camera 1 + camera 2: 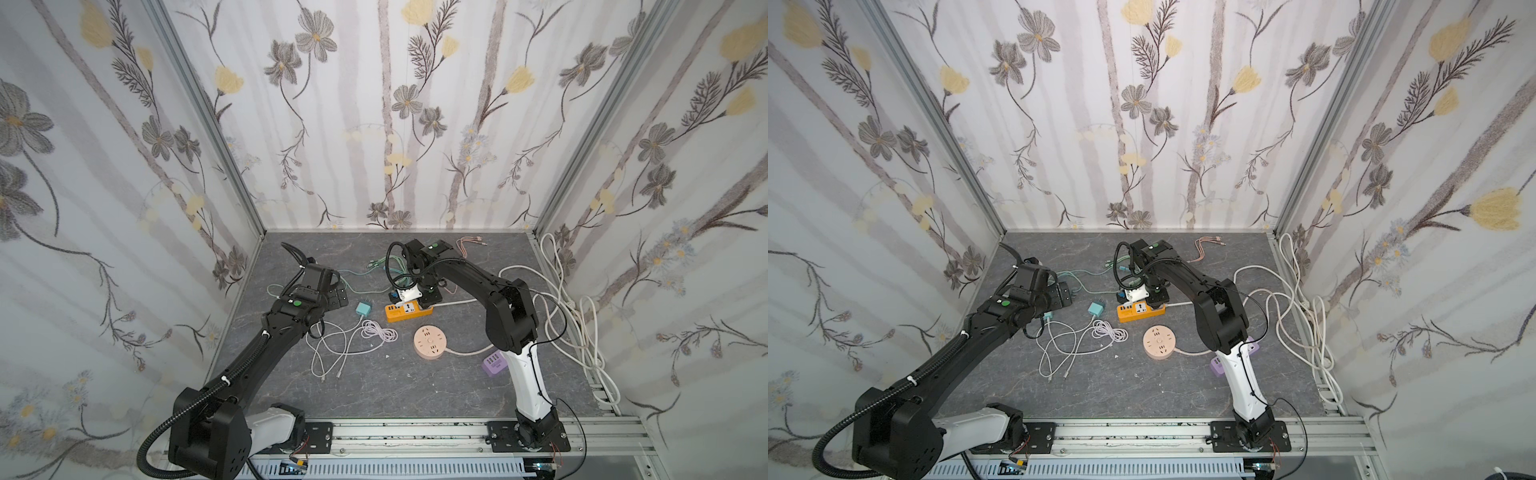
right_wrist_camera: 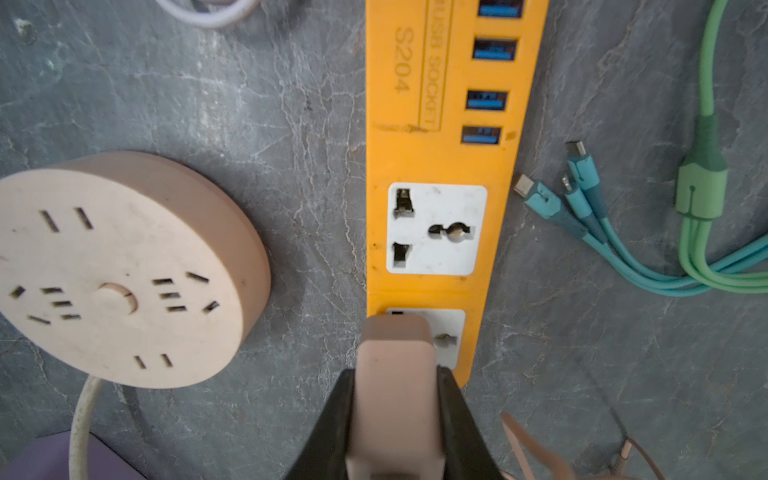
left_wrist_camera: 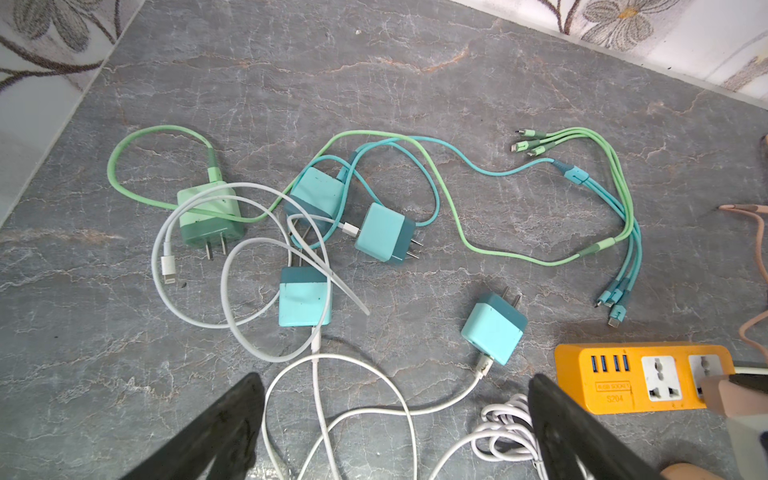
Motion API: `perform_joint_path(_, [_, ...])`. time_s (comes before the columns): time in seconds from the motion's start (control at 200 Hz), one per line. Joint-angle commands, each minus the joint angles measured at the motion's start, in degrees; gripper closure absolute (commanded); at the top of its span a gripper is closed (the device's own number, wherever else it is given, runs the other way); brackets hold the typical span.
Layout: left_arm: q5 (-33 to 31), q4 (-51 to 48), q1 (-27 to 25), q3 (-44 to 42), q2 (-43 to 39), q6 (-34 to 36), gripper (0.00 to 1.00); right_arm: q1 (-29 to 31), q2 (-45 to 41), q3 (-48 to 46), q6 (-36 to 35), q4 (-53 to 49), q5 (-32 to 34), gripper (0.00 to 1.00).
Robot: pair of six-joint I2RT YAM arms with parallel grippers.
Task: Insert the plug
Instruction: 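Push the pink adapter down into the yellow strip socket with the right gripper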
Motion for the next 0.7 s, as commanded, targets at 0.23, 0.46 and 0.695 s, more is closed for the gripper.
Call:
perform_joint_path(0.23, [2.9,1.2,0.1,0.2,0.5,0.7,0.0,0.5,4.7,4.0,7.0,-8.9,-1.5,1.0])
perform_joint_path(0.46, [7.1,2.2,0.1,1.0,2.0,2.1,0.0,1.4,4.2,2.4,14.7,-9.4,-0.3,0.96])
perform_joint_path(0.695, [7.7,0.9,-0.6,1.5,5.9,2.1,0.0,1.6,0.7,2.7,21.4,-8.7,-3.2,0.72])
